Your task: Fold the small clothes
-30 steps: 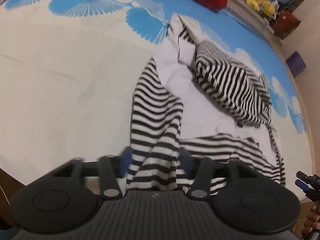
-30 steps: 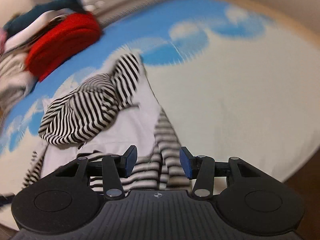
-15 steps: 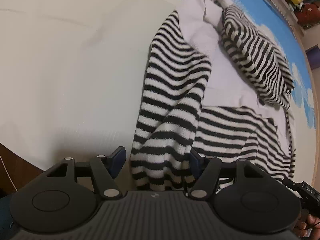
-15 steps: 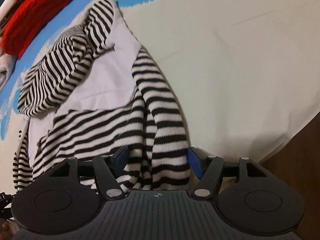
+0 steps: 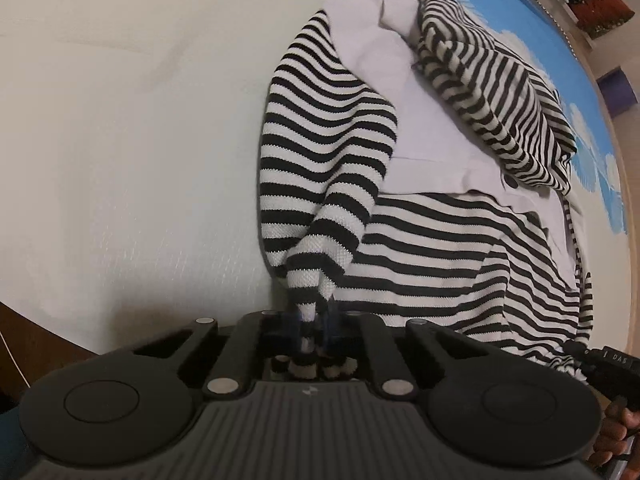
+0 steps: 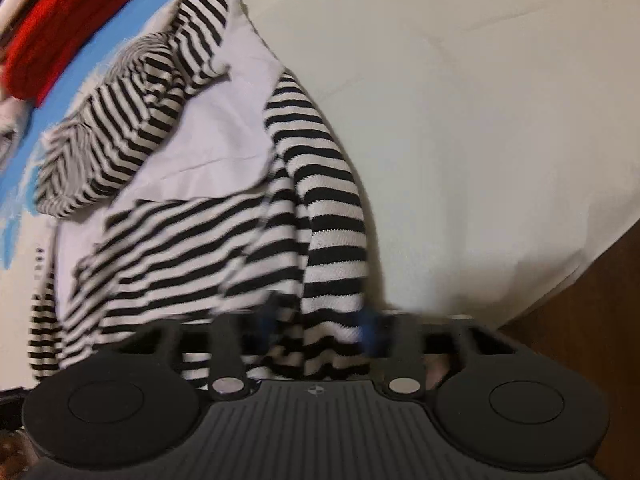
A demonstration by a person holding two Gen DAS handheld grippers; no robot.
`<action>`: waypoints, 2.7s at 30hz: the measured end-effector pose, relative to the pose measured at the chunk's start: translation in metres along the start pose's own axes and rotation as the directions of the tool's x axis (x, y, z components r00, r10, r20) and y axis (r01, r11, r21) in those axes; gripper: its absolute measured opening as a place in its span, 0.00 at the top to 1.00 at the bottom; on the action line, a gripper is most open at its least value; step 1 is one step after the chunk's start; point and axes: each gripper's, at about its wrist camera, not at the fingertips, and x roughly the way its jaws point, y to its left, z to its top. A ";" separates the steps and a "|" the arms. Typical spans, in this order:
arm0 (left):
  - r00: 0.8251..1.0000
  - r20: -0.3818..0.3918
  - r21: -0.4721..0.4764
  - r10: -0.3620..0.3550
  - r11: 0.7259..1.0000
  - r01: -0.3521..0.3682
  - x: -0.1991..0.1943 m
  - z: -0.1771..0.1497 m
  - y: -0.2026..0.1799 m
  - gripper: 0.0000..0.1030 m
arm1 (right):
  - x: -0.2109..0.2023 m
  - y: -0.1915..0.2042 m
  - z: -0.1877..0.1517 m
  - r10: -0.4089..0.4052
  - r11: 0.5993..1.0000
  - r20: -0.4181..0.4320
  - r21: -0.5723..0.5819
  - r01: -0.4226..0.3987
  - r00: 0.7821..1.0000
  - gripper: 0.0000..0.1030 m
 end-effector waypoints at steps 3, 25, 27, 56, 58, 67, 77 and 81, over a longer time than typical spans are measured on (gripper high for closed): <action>1.000 -0.005 -0.018 -0.002 1.000 0.002 0.000 0.000 0.003 0.86 | -0.006 0.000 0.001 0.024 1.000 0.025 0.005 -0.024 0.999 0.89; 0.999 -0.048 -0.030 -0.011 0.999 0.010 0.005 -0.001 0.007 0.81 | 0.002 0.002 0.001 -0.005 0.999 -0.020 -0.035 0.004 1.000 0.81; 0.999 -0.046 -0.020 -0.006 1.000 0.005 0.005 -0.001 0.006 0.81 | 0.004 0.003 0.001 -0.011 0.999 -0.023 -0.048 0.009 1.000 0.79; 0.962 0.271 0.360 -0.020 0.930 -0.082 -0.108 -0.074 -0.026 0.93 | -0.094 0.000 -0.013 0.168 0.972 0.200 -0.196 -0.129 0.965 0.95; 0.965 0.254 0.340 -0.067 0.940 -0.025 -0.130 -0.087 -0.013 0.93 | -0.122 -0.008 -0.028 0.199 0.966 0.226 -0.206 -0.153 0.954 0.96; 0.911 0.407 0.436 -0.061 0.890 -0.135 -0.177 -0.080 -0.021 0.93 | -0.198 -0.018 -0.064 0.325 0.933 0.211 -0.233 -0.275 0.922 0.97; 0.921 0.389 0.199 -0.021 0.978 -0.061 -0.073 0.117 -0.069 0.75 | -0.096 0.053 0.098 0.233 0.965 0.389 -0.204 -0.163 0.891 0.97; 0.912 0.409 0.065 0.006 0.997 -0.035 -0.066 0.142 -0.040 0.64 | -0.040 0.051 0.142 0.133 0.991 0.434 -0.076 -0.112 0.891 0.85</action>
